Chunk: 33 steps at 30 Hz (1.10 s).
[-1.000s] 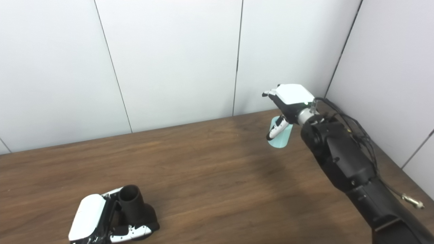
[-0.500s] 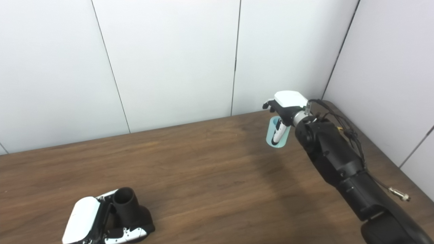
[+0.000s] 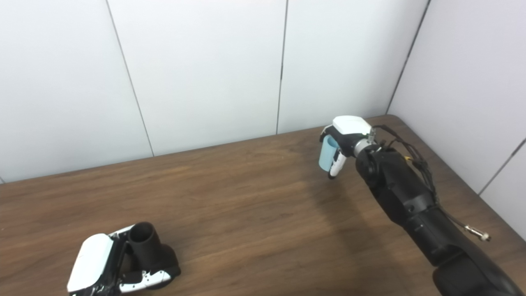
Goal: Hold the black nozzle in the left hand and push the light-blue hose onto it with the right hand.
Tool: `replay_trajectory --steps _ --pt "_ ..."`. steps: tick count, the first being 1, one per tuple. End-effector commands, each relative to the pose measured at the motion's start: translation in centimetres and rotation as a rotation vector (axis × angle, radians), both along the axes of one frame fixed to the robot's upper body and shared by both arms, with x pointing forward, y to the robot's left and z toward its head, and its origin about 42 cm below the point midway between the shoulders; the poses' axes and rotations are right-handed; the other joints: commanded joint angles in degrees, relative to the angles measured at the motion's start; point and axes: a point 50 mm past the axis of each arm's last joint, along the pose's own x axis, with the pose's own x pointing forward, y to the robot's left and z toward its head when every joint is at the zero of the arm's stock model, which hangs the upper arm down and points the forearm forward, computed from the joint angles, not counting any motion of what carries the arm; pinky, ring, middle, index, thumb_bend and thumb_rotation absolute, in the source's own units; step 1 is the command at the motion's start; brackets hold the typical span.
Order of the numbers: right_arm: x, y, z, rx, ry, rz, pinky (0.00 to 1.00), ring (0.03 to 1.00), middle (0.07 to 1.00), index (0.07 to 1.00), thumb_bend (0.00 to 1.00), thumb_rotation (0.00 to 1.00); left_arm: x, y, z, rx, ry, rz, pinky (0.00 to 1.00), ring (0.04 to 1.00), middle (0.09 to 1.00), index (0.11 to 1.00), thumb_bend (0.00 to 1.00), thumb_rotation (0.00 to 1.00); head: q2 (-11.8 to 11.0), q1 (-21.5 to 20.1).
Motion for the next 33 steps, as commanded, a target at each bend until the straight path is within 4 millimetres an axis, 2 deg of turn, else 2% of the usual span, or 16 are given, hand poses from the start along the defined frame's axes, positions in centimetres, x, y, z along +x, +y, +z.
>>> replay_trajectory --steps 1,5,8,11,12,13,14,16,19,24,29,33 --pt "0.5 -1.2 2.7 -0.053 -0.084 0.003 0.61 0.681 0.732 0.703 0.93 0.03 0.0 0.6 0.3 0.017 -0.011 -0.004 0.45 0.531 0.520 0.465 0.52 0.00 0.0 -0.1" --pt "0.3 -1.4 2.5 -0.079 -0.099 0.039 0.56 0.615 0.651 0.669 0.94 0.01 0.0 0.5 0.2 0.017 -0.013 -0.010 0.45 0.528 0.520 0.465 0.52 0.00 0.1 -0.5" --pt "0.1 -1.2 2.6 -0.085 -0.111 0.051 0.47 0.545 0.610 0.654 0.94 0.01 0.0 0.4 0.2 0.017 -0.011 -0.018 0.45 0.528 0.518 0.466 0.52 0.00 0.1 -0.4" --pt "-0.1 -1.3 2.5 -0.062 -0.125 0.053 0.52 0.554 0.596 0.645 0.90 0.00 0.0 0.3 0.2 0.018 -0.017 -0.026 0.45 0.527 0.517 0.466 0.52 0.00 0.2 -0.4" --pt "0.0 -1.4 2.5 -0.053 -0.128 0.050 0.53 0.543 0.543 0.643 0.74 0.00 0.0 0.3 0.2 0.018 -0.018 -0.027 0.45 0.526 0.517 0.466 0.52 0.00 0.2 -0.4" --pt "0.0 -1.4 2.4 -0.047 -0.130 0.051 0.56 0.546 0.516 0.633 0.66 0.00 0.1 0.2 0.2 0.021 -0.018 -0.028 0.45 0.525 0.517 0.466 0.52 0.00 0.2 -0.4" --pt "-0.1 -1.4 2.4 -0.042 -0.133 0.054 0.58 0.551 0.501 0.549 0.58 0.00 0.1 0.2 0.2 0.023 -0.020 -0.031 0.45 0.524 0.517 0.465 0.52 0.00 0.2 -0.4" --pt "-0.1 -1.4 2.2 -0.042 -0.135 0.062 0.55 0.506 0.518 0.485 0.54 0.00 0.1 0.2 0.2 0.021 -0.019 -0.035 0.44 0.522 0.518 0.464 0.52 0.00 0.3 -0.5" --pt "-0.2 -1.3 2.1 -0.049 -0.149 0.064 0.52 0.460 0.528 0.460 0.52 0.00 0.0 0.2 0.1 0.021 -0.018 -0.041 0.44 0.517 0.517 0.465 0.52 0.00 0.4 -0.6" --pt "-0.3 -1.2 2.0 -0.063 -0.166 0.075 0.48 0.414 0.521 0.481 0.52 0.00 -0.1 0.0 -0.1 0.021 -0.012 -0.048 0.45 0.516 0.516 0.465 0.52 0.00 0.6 -0.4" --pt "-0.6 -1.0 2.4 -0.071 -0.197 0.111 0.50 0.419 0.522 0.477 0.52 0.00 -0.2 -0.2 -0.1 0.027 -0.012 -0.055 0.44 0.514 0.517 0.465 0.52 0.00 0.7 0.1" --pt "-1.0 -0.4 3.2 -0.064 -0.280 0.154 0.41 0.397 0.523 0.489 0.52 0.00 -0.3 -0.4 -0.2 0.028 -0.013 -0.059 0.44 0.516 0.516 0.465 0.52 0.00 1.0 1.3"
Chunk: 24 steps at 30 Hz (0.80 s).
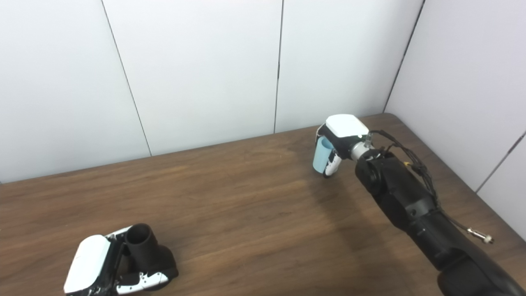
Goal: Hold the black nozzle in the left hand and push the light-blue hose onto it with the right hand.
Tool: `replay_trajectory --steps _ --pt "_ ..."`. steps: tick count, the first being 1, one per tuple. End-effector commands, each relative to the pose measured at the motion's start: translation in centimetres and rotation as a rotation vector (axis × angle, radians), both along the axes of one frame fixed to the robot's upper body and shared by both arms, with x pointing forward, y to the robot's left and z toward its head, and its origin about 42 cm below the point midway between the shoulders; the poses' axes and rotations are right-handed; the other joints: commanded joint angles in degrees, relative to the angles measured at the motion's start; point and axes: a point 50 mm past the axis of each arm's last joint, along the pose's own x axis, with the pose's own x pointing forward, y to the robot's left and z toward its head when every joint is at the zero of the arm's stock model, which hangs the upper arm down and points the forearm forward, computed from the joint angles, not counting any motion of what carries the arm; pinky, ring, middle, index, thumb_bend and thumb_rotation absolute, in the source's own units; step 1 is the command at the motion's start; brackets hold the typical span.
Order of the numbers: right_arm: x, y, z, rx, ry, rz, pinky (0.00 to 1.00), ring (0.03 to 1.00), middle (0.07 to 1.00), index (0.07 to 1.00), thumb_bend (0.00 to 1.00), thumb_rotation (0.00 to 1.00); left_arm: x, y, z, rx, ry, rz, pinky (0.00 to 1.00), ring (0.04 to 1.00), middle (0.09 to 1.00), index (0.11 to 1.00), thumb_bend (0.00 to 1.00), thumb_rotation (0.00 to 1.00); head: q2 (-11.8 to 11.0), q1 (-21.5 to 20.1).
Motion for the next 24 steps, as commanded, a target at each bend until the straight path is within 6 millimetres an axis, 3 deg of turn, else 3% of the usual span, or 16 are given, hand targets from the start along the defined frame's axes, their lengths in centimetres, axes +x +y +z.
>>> replay_trajectory --steps 1,7,15,19,24 --pt "0.0 -0.3 4.0 -0.016 -0.161 0.025 0.39 0.392 0.521 0.493 0.52 0.00 -0.2 -0.2 -0.2 0.025 0.003 -0.016 0.44 0.517 0.516 0.466 0.52 0.00 0.3 0.9" --pt "-2.2 2.5 5.8 0.075 -0.240 0.077 0.37 0.372 0.493 0.519 0.52 0.00 -0.6 -1.0 -0.6 0.019 0.006 -0.019 0.44 0.514 0.516 0.467 0.52 0.00 0.8 5.9" --pt "-6.7 9.0 7.7 0.210 -0.264 0.248 0.32 0.382 0.508 0.510 0.50 0.00 -0.9 -2.6 -0.9 0.029 0.021 -0.028 0.44 0.514 0.503 0.477 0.52 0.00 1.6 12.6" --pt "-8.9 12.0 8.3 0.315 -0.235 0.338 0.36 0.387 0.515 0.493 0.50 0.00 -1.0 -3.5 -1.2 0.027 0.023 -0.022 0.43 0.511 0.502 0.477 0.52 0.00 1.7 16.0" --pt "-10.4 14.4 8.5 0.385 -0.239 0.425 0.38 0.387 0.515 0.497 0.50 0.00 -1.2 -4.4 -1.3 0.031 0.022 -0.024 0.44 0.517 0.496 0.480 0.52 0.00 2.0 18.9"
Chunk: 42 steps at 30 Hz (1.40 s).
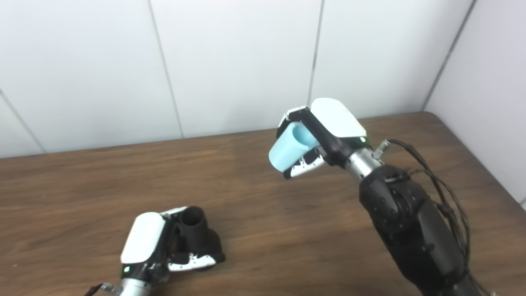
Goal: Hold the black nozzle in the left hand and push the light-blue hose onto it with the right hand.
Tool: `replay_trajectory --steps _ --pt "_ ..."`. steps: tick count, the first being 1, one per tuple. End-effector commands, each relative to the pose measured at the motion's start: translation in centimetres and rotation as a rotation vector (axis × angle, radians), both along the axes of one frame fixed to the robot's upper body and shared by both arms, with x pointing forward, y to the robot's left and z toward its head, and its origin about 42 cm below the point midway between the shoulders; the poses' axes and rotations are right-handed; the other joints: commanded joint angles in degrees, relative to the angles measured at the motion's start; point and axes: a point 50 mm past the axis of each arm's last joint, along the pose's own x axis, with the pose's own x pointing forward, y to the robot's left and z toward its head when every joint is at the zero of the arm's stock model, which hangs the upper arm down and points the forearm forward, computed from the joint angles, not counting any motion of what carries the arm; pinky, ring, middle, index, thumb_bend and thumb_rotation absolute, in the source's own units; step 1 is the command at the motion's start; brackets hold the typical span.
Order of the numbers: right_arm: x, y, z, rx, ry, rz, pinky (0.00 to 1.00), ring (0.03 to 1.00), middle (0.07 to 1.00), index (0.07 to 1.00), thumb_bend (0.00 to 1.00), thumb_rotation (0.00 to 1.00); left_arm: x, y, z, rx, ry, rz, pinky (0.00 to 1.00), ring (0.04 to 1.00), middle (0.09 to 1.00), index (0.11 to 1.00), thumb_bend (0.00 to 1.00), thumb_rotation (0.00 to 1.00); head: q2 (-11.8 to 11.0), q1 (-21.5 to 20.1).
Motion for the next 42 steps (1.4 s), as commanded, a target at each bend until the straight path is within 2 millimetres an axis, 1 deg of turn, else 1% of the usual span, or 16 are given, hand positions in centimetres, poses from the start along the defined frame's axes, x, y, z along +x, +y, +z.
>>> replay_trajectory --steps 1,5,12,17,20,22,26,36,42 --pt "-0.7 0.5 1.5 0.011 -0.066 0.047 0.37 0.388 0.516 0.494 0.50 0.00 -0.2 -0.4 -0.8 0.036 0.021 -0.005 0.44 0.518 0.496 0.480 0.52 0.00 0.2 0.5" --pt "-1.7 2.0 1.8 0.055 -0.075 0.116 0.35 0.387 0.521 0.481 0.50 0.00 -0.3 -0.9 -0.7 0.053 0.024 -0.006 0.43 0.517 0.497 0.480 0.52 0.00 0.5 1.9" --pt "-3.5 3.4 2.7 0.110 -0.073 0.184 0.35 0.391 0.518 0.476 0.50 0.00 -0.4 -1.5 -0.9 0.057 0.032 -0.003 0.42 0.518 0.495 0.482 0.52 0.00 1.1 4.4" --pt "-4.5 4.2 2.9 0.138 -0.093 0.233 0.32 0.382 0.510 0.504 0.50 0.00 -0.3 -1.6 -0.9 0.079 0.029 -0.004 0.42 0.513 0.489 0.484 0.52 0.00 1.3 4.6" --pt "-4.8 4.7 2.8 0.123 -0.083 0.256 0.30 0.394 0.534 0.504 0.49 0.00 -0.3 -1.5 -0.8 0.083 0.030 -0.006 0.41 0.514 0.488 0.485 0.52 0.00 1.4 4.6" --pt "-5.0 5.1 2.7 0.119 -0.069 0.268 0.31 0.398 0.524 0.494 0.50 0.00 -0.2 -1.5 -0.8 0.090 0.033 -0.005 0.41 0.516 0.492 0.483 0.52 0.00 1.5 4.4" --pt "-5.1 5.8 2.3 0.115 -0.050 0.283 0.31 0.390 0.507 0.512 0.50 0.00 -0.3 -1.4 -0.7 0.094 0.029 -0.010 0.41 0.514 0.492 0.483 0.52 0.00 1.7 4.4" --pt "-4.6 7.0 0.1 0.139 0.015 0.293 0.30 0.383 0.509 0.525 0.49 0.00 -0.3 -1.6 -0.8 0.109 0.025 -0.016 0.41 0.508 0.488 0.485 0.52 0.00 1.8 4.3" --pt "-4.4 7.8 -0.1 0.146 0.017 0.302 0.29 0.385 0.509 0.526 0.49 0.00 -0.3 -1.6 -1.0 0.125 0.027 -0.017 0.39 0.494 0.477 0.490 0.53 0.00 1.7 4.3"
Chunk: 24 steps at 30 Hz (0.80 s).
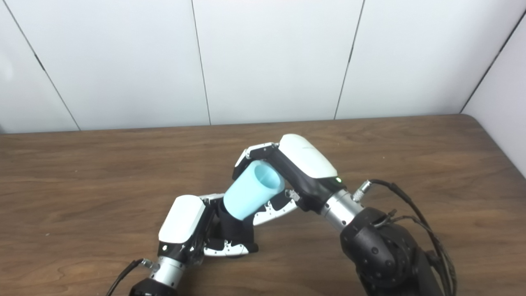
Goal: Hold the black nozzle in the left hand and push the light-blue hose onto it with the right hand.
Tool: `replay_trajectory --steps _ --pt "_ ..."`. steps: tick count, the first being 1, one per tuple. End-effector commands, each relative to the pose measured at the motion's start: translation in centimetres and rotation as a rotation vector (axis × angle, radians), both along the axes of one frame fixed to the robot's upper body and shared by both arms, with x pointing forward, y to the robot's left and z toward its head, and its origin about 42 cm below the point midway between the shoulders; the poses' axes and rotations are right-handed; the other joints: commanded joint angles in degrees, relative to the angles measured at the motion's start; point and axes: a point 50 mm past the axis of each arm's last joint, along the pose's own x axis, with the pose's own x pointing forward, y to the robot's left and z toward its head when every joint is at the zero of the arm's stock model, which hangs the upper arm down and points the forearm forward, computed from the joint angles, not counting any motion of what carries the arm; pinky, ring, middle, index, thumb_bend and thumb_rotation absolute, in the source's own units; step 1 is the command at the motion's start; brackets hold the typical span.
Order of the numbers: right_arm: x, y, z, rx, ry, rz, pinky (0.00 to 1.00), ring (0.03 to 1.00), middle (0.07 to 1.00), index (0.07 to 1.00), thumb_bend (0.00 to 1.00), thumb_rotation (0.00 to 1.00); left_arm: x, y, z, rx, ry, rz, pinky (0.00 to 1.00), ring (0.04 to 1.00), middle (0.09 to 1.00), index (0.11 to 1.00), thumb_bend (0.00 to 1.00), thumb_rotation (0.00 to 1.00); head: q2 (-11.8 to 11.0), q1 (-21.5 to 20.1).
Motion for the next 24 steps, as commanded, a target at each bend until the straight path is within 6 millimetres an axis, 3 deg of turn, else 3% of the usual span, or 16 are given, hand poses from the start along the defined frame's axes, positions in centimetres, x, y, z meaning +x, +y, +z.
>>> replay_trajectory --steps 1,24 --pt "0.1 0.5 1.4 0.012 -0.091 0.015 0.29 0.383 0.505 0.530 0.49 0.00 -0.2 0.2 -1.2 0.058 0.047 0.003 0.39 0.492 0.476 0.490 0.53 0.00 0.0 0.0" --pt "0.4 1.3 -0.4 -0.025 -0.060 0.050 0.29 0.388 0.512 0.525 0.49 0.00 0.1 -0.1 -1.1 0.085 0.074 -0.012 0.41 0.506 0.482 0.488 0.52 0.00 0.1 -0.1"
